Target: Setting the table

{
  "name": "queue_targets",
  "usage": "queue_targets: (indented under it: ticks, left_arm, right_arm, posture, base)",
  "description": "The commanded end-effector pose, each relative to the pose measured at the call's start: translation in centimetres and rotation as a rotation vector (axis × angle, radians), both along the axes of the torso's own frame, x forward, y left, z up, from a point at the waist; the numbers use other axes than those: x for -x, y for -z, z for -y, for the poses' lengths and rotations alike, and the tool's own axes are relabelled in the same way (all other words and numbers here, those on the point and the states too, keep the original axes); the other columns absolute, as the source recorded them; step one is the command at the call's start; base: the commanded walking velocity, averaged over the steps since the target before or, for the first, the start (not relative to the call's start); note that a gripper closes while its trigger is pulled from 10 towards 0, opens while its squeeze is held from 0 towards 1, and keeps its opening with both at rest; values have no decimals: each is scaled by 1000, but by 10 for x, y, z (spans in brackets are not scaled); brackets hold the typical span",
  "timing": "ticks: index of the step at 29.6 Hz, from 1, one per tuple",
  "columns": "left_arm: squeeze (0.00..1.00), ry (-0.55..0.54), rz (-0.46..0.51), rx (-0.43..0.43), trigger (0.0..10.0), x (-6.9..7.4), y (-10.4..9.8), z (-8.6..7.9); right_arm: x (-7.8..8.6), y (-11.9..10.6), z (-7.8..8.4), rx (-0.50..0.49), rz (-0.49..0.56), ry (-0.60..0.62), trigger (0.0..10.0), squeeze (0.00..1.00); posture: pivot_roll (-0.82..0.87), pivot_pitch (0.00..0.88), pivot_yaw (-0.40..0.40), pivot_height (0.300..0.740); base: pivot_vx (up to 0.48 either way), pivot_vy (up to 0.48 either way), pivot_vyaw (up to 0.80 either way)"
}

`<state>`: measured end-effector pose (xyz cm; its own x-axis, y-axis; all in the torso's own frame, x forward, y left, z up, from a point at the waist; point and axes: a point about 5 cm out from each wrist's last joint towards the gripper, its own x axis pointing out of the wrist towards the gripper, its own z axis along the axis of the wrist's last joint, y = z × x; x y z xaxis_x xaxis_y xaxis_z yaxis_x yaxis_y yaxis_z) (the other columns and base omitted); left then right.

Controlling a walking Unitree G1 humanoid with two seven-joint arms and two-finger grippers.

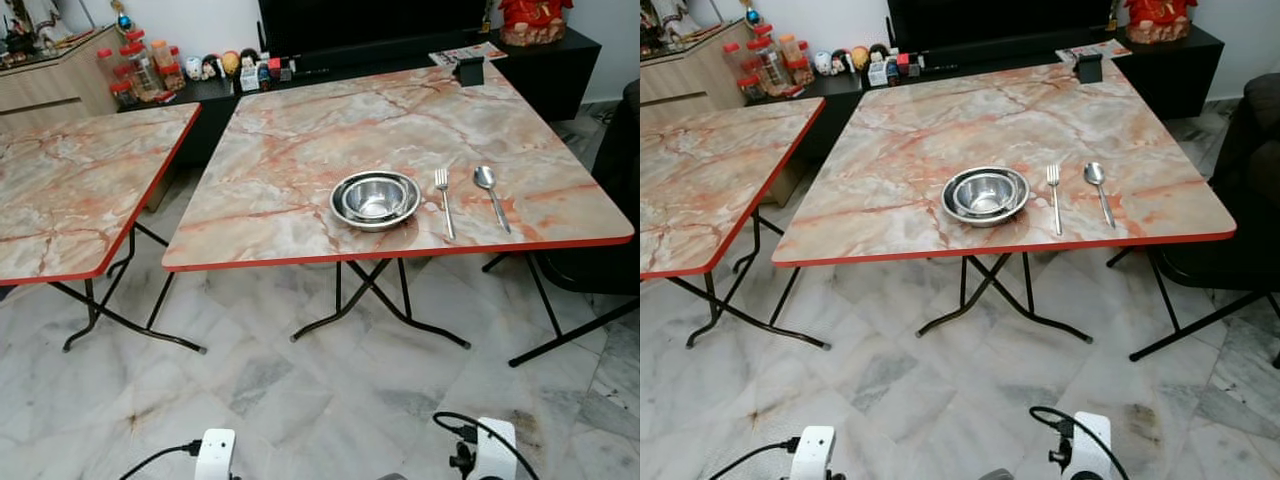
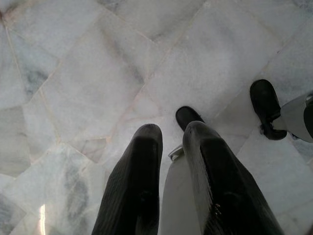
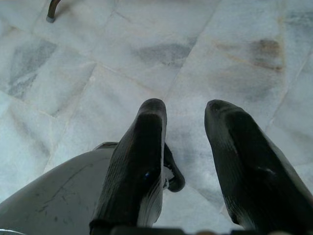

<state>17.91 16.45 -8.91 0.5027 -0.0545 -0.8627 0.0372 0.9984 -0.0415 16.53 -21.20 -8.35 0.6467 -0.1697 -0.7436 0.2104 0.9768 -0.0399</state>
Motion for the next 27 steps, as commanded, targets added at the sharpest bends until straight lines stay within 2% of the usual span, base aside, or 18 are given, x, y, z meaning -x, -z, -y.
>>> queue_targets:
  ticks: [1, 12, 19, 27]
  left_arm:
    - [0, 15, -7, -15, 10000, 0, 0, -2]
    - [0, -13, -15, -3, 10000, 4, 2, 1]
    - [0, -62, -26, 1, 10000, 12, 5, -3]
    - [0, -93, -26, 3, 10000, 17, 7, -4]
  right_arm:
    - [-1, 2, -6, -16, -17, -20, 10000, 0]
    - [-1, 3, -7, -15, -55, -70, 10000, 0]
    - [-15, -1, -19, 9, -55, -212, 10000, 0]
    - [-31, -8, -25, -17, -21, -219, 10000, 0]
  posture:
    - [-408, 0, 174, 740]
    - [-376, 0, 143, 740]
    - [-330, 0, 114, 740]
    - [-313, 0, 106, 740]
  base:
    - [0, 0, 0]
    - [0, 0, 0]
    - [0, 0, 0]
    - [0, 0, 0]
